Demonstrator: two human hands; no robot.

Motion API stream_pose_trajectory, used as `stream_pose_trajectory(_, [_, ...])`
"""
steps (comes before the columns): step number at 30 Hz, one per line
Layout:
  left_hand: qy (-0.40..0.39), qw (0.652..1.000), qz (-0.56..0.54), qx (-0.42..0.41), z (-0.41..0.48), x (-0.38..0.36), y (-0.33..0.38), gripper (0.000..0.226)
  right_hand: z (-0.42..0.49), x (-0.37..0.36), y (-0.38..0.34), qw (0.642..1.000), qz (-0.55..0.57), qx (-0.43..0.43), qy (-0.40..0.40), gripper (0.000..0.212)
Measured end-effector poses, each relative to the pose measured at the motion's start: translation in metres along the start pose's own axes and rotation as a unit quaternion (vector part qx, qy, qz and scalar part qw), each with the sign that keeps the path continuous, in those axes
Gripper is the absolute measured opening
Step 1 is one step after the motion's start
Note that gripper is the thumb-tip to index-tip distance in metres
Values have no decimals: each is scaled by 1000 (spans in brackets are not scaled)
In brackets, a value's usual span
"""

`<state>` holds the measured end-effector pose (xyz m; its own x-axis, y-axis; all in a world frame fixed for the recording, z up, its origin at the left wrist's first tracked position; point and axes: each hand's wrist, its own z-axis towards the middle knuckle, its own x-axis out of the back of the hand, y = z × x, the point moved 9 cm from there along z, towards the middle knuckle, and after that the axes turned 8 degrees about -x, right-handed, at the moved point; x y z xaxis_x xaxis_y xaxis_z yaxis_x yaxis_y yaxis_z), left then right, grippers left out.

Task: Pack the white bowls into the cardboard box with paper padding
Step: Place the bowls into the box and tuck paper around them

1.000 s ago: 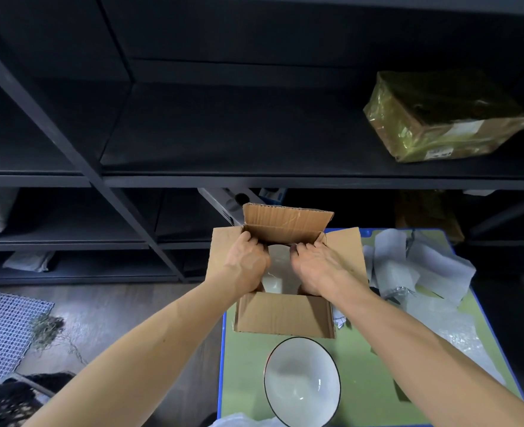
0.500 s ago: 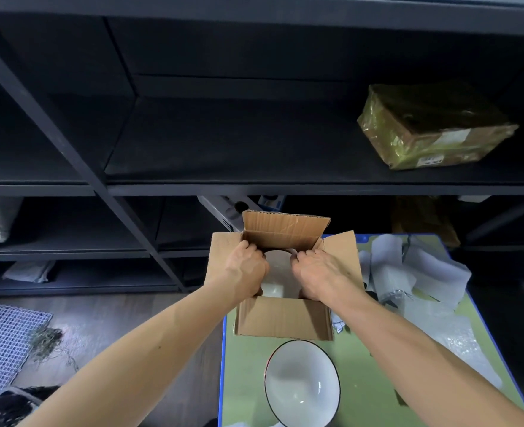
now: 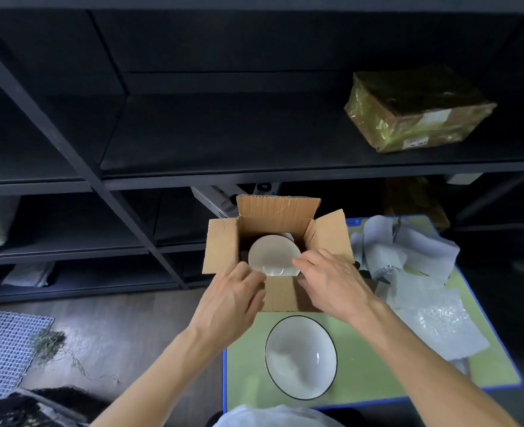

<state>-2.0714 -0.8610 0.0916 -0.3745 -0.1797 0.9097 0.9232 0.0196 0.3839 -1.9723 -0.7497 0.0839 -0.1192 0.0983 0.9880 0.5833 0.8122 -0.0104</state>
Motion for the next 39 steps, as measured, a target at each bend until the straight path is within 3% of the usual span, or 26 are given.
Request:
stream_pose_trajectory(6, [34,996,-75,37,-26,-13,17,10,-46,-1,1,996,88,-13,28,36])
stream_pose_trajectory(11, [11,995,-90,39,-39,-34,34,17,-83,-6,5,982,171,-58,60,21])
stream_pose_trajectory(19, [-85,994,12,70,-42,-69,44,32,-114,-41,26,977,165,-133,30,17])
stream_pose_trajectory(23, [-142,984,55,92,-43,-85,41,37,-112,-61,36,975,162,-151,1,29])
stream_pose_trajectory(39, [-145,973,-80,163,-41,-94,28,29,-116,-100,88,954,206,-212,-60,35])
